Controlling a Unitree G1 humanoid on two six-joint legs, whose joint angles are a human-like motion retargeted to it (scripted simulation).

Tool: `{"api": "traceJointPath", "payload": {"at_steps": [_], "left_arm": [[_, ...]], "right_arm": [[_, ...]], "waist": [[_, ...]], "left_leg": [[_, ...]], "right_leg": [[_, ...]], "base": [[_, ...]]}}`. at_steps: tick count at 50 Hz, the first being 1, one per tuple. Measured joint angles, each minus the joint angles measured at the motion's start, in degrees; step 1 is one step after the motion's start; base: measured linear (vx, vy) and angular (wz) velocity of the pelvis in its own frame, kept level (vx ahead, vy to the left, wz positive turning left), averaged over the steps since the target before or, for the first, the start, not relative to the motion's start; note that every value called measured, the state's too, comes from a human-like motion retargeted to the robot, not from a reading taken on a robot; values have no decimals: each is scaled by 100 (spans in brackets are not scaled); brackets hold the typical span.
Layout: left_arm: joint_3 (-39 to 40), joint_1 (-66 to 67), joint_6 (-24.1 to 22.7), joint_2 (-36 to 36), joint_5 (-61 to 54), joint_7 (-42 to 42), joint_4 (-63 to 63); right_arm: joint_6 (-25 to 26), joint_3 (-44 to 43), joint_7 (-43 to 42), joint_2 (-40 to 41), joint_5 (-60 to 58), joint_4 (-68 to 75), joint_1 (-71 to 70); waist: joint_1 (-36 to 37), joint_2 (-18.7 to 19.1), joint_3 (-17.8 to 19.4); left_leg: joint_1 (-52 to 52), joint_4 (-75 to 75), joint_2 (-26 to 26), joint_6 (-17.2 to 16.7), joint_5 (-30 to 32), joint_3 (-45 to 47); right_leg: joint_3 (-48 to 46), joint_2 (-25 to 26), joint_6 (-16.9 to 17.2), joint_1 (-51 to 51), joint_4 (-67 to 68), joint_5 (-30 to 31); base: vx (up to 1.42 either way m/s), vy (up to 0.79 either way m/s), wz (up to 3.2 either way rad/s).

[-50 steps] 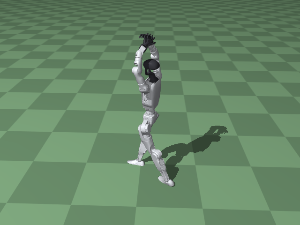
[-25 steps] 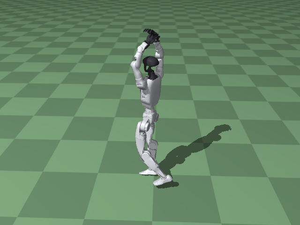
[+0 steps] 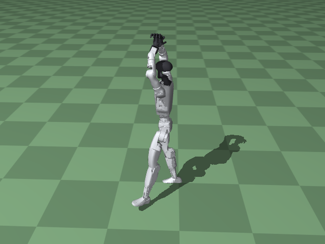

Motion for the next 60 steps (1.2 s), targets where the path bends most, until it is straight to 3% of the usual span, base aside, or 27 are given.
{"api": "traceJointPath", "payload": {"at_steps": [2, 6, 9, 14, 17, 18, 22, 24, 28, 31, 34, 37, 42, 43, 45, 47, 48, 50, 52, 54, 60], "left_arm": [[0, -55, -3, -51, -96, -6, -20], [0, -223, -100, -12, -88, 40, 38], [0, -306, -178, 28, -60, 10, 79], [0, -276, -209, 167, -52, -112, 87], [0, -186, -178, 250, -85, -114, 51], [0, -155, -190, 272, -61, -136, 38], [0, -42, -209, 344, 118, -98, 44], [0, -5, -217, 362, 216, -48, 50], [0, 26, -124, 261, 217, 51, 102], [0, 109, -159, 307, 97, -57, 24], [0, 171, -134, 297, 142, -110, 31], [0, 181, -139, 251, 306, -83, 80], [0, 260, -154, 237, 218, -130, -27], [0, 372, -195, 249, -555, -271, -313], [0, 187, -308, 276, 48, -11, 27], [0, 336, -315, 226, -541, -234, -288], [0, 194, -258, 248, -16, -123, -42], [0, 129, -190, 185, 301, 2, 74], [0, 365, -832, 140, -837, -176, -863], [0, 255, -421, 333, -215, -88, -235], [0, 271, -152, 238, -50, -20, 72]], "right_arm": [[-24, 0, -13, -13, -36, 33, -99], [-145, 0, -63, 68, -364, 39, -266], [-260, 0, -154, 155, -662, 29, -345], [-433, 0, -321, 251, -860, -108, -208], [-443, 0, -324, 272, -754, -192, -29], [-437, 0, -304, 281, -696, -203, 26], [-385, 0, -229, 356, -609, -176, 164], [-359, 0, -221, 402, -614, -142, 166], [-239, -15, -238, 414, -442, -119, 142], [-227, -13, -184, 351, -458, -117, 199], [-224, -18, -169, 301, -423, -131, 298], [-241, -14, -160, 302, -378, -95, 330], [-220, -14, -155, 327, -229, -36, 354], [-216, -21, -202, 335, -162, -29, 336], [-282, -39, -238, 358, -224, -21, 379], [-264, -35, -258, 363, -240, -28, 326], [-256, -35, -258, 369, -314, -34, 351], [-248, -25, -283, 371, -421, -28, 302], [-304, -28, -350, 360, -646, -17, 156], [-216, -16, -354, 374, -716, -13, 225], [-67, -2, -352, 439, -783, 102, 173]], "waist": [[-10, 90, -133], [210, 146, -350], [396, 229, -445], [826, 266, -603], [1145, 215, -618], [1212, 213, -605], [1474, 268, -492], [1533, 261, -449], [1490, 238, -369], [1367, 256, -225], [1214, 334, -82], [1045, 394, 60], [872, 330, 310], [887, 313, 394], [991, 315, 462], [1001, 301, 608], [993, 327, 620], [945, 370, 678], [752, 363, 820], [768, 442, 703], [634, 470, 442]], "left_leg": [[-22, 1, 134, 0, -56, 475], [292, 8, -164, 0, -261, 1604], [369, 0, -471, 0, -354, 1661], [485, 0, -994, 9, -163, 681], [697, 0, -1426, 296, -275, -331], [775, 0, -1562, 225, -273, -400], [1138, 39, -1886, 247, -500, -1310], [1195, 132, -2005, 214, -622, -1768], [1228, 260, -2163, 68, -775, -2699], [1395, 304, -2364, 0, -886, -3308], [1617, 258, -2467, 0, -913, -3936], [1800, 249, -2572, 0, -946, -4517], [2081, 407, -2776, 0, -1147, -5200], [2177, 405, -2761, 0, -1190, -5227], [2325, 423, -2691, 0, -1301, -5193], [2488, 450, -2630, 0, -1412, -5194], [2551, 489, -2591, 0, -1475, -5207], [2717, 480, -2480, 0, -1588, -5255], [2899, 454, -2407, 0, -1664, -5333], [3019, 483, -2313, 0, -1765, -5292], [3204, 726, -2021, 0, -1916, -4987]], "right_leg": [[-265, 36, 0, 19, -27, -46], [-716, -155, 0, 283, -46, -129], [-1122, -296, 0, 565, -34, -77], [-1829, -668, 0, 1253, 136, 286], [-2190, -967, -6, 1643, 495, 813], [-2328, -1032, -25, 1738, 690, 1036], [-2491, -1273, -193, 1608, 2098, 1895], [-2218, -1326, -112, 1191, 2971, 2084], [-1497, -1118, 0, 180, 4084, 1510], [-1434, -1300, -326, -340, 4310, 670], [-1490, -1417, -670, -752, 3964, -41], [-1275, -1368, -653, -1112, 3086, -292], [-952, -1418, -67, -1381, 954, 350], [-1005, -1370, -17, -1393, 479, 608], [-1082, -1183, 0, -1581, -224, 1122], [-1056, -988, 0, -1772, -734, 1585], [-986, -892, 0, -1871, -919, 1743], [-769, -710, 0, -2064, -1120, 1821], [-607, -656, 0, -2155, -1120, 1636], [-506, -613, 0, -2146, -1120, 1517], [-523, -643, 0, -1577, -733, 1584]], "base": [[35, 22, 109], [42, 30, 120], [43, 46, 156], [57, 53, 190], [60, 57, 211], [57, 51, 229], [52, 38, 217], [43, 24, 212], [37, 12, 208], [36, 13, 214], [31, 5, 198], [28, 2, 184], [29, -9, 125], [29, -32, 24], [29, -38, -8], [29, -38, -3], [34, -35, 9], [38, -30, 17], [42, -21, 26], [47, -17, -9], [53, -20, 5]]}}
